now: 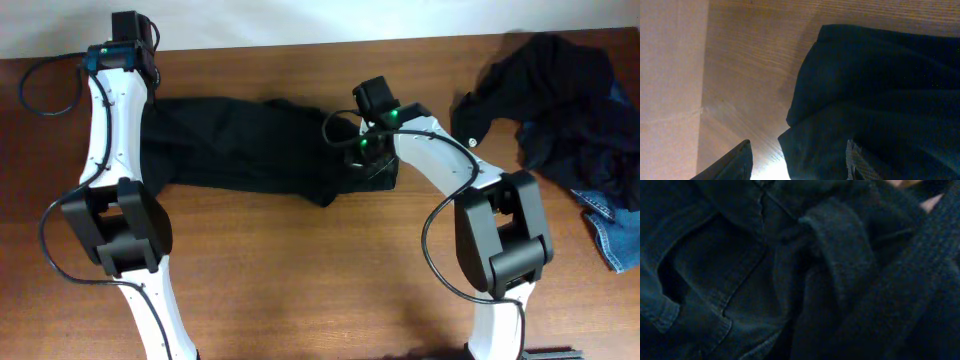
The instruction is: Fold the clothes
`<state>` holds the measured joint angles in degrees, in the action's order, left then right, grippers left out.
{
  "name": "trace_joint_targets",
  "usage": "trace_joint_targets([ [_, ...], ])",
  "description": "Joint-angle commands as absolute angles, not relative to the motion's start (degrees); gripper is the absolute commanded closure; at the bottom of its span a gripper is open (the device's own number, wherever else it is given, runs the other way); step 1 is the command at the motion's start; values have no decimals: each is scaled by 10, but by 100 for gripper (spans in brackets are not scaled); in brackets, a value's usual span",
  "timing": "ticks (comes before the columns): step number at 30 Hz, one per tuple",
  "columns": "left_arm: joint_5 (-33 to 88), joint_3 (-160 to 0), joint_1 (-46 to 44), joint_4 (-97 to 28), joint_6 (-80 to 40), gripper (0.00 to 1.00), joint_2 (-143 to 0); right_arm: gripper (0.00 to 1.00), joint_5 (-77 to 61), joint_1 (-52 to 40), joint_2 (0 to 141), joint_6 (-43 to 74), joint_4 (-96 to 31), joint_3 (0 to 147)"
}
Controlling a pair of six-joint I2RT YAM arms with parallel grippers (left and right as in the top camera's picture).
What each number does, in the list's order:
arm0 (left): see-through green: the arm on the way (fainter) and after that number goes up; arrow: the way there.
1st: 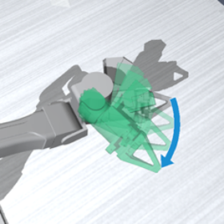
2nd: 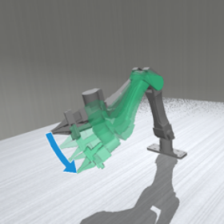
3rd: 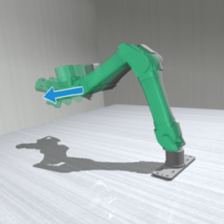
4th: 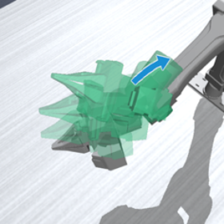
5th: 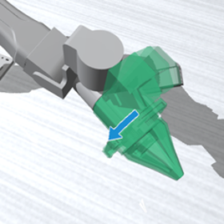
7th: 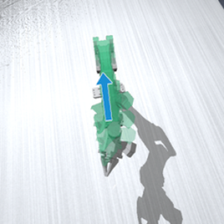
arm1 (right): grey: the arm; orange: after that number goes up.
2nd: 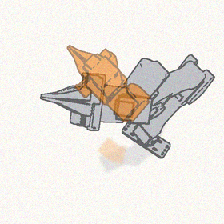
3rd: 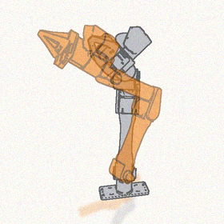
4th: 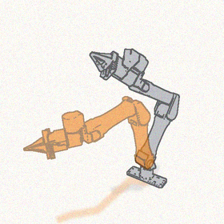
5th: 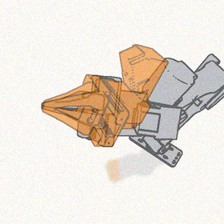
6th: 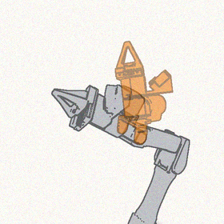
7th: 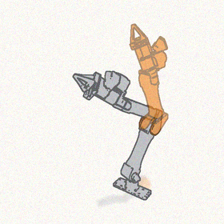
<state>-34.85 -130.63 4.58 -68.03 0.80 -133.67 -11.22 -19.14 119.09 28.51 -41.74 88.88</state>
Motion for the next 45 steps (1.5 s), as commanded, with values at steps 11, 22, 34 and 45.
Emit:
trace_joint_targets([
  [11,-338,-1313,46,-686,5,41,-1340,96,-48,-156,1183,-166,-422,986],
  [22,-338,-1313,45,-688,9,41,-1340,96,-51,-108,1190,-34,-443,1051],
  [34,-321,-1313,29,-689,42,42,-1340,1,-302,-29,1219,-28,-473,1054],
  [45,-17,-1313,24,-793,76,42,-1261,1,-347,-91,1209,-150,-597,1120],
])
